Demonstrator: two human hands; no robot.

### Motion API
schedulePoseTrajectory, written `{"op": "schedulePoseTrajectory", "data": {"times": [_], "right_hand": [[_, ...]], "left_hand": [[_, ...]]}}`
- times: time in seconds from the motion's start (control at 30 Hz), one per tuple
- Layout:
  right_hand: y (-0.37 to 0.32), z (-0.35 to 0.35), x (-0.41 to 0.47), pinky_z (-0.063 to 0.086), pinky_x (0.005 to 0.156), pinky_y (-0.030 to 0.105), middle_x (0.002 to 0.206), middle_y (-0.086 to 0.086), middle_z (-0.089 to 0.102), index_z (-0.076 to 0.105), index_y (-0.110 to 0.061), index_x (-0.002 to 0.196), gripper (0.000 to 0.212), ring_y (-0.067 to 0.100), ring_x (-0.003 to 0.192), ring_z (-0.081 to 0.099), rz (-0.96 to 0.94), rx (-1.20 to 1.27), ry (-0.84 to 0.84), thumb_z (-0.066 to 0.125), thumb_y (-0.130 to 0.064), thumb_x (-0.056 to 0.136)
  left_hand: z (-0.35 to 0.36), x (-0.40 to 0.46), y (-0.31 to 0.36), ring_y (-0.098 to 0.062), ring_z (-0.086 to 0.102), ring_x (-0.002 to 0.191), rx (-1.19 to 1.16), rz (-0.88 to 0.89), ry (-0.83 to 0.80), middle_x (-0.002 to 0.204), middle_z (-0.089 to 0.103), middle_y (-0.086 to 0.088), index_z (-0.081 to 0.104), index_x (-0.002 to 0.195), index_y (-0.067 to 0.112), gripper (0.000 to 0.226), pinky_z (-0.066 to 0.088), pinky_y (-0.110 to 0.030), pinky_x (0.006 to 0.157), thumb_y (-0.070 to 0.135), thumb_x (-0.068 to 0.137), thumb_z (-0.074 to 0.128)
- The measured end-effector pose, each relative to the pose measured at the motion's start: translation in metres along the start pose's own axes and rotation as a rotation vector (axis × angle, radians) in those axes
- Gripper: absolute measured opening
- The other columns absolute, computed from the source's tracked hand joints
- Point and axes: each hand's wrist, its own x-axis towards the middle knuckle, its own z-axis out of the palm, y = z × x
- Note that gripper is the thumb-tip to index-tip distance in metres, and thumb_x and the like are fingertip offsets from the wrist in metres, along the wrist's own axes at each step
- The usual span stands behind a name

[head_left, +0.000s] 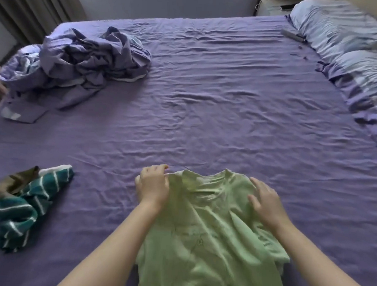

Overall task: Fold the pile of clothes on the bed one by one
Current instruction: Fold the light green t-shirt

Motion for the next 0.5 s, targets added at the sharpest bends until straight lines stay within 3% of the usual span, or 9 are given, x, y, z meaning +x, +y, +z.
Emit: {"op": "schedulePoseTrajectory", "data": {"times": [0.17, 0.3, 0.4, 0.5], "right_hand": [[0.039, 0.06, -0.008, 0.011, 0.117, 0.035, 0.156, 0.004, 0.018, 0.033, -0.026, 0.145, 0.049, 0.02, 0.145, 0.011, 0.069, -0.317, -0.086, 0.044, -0.029, 0.097], [0.061, 0.082, -0.02, 0.002, 0.116, 0.042, 0.159, 0.003, -0.001, 0.015, -0.04, 0.147, 0.051, 0.023, 0.146, -0.006, 0.131, -0.511, -0.142, 0.03, -0.045, 0.098], [0.073, 0.088, -0.018, -0.004, 0.115, 0.048, 0.158, 0.004, -0.013, -0.002, -0.043, 0.147, 0.055, 0.022, 0.145, -0.015, 0.143, -0.548, -0.18, 0.022, -0.051, 0.098], [0.08, 0.087, -0.013, -0.009, 0.114, 0.049, 0.157, 0.003, -0.02, -0.014, -0.044, 0.144, 0.057, 0.021, 0.144, -0.019, 0.113, -0.566, -0.222, 0.018, -0.053, 0.097]], "left_hand": [[0.079, -0.029, 0.013, -0.019, 0.013, 0.146, -0.002, 0.285, -0.094, 0.154, 0.03, 0.0, 0.042, 0.14, 0.029, 0.045, 0.006, -0.042, 0.119, 0.019, 0.096, 0.046], [0.13, -0.051, 0.038, -0.026, -0.015, 0.145, 0.106, 0.596, -0.35, 0.16, 0.002, 0.001, 0.023, 0.148, 0.034, 0.054, -0.015, -0.051, 0.112, 0.023, 0.097, 0.039], [0.154, -0.047, 0.05, -0.023, -0.04, 0.131, 0.197, 0.615, -0.447, 0.151, -0.027, 0.006, -0.001, 0.149, 0.039, 0.059, -0.019, -0.052, 0.109, 0.042, 0.098, 0.028], [0.164, -0.039, 0.051, -0.022, -0.044, 0.129, 0.257, 0.591, -0.496, 0.145, -0.037, 0.008, -0.016, 0.145, 0.04, 0.063, -0.016, -0.053, 0.11, 0.061, 0.093, 0.014]]}}
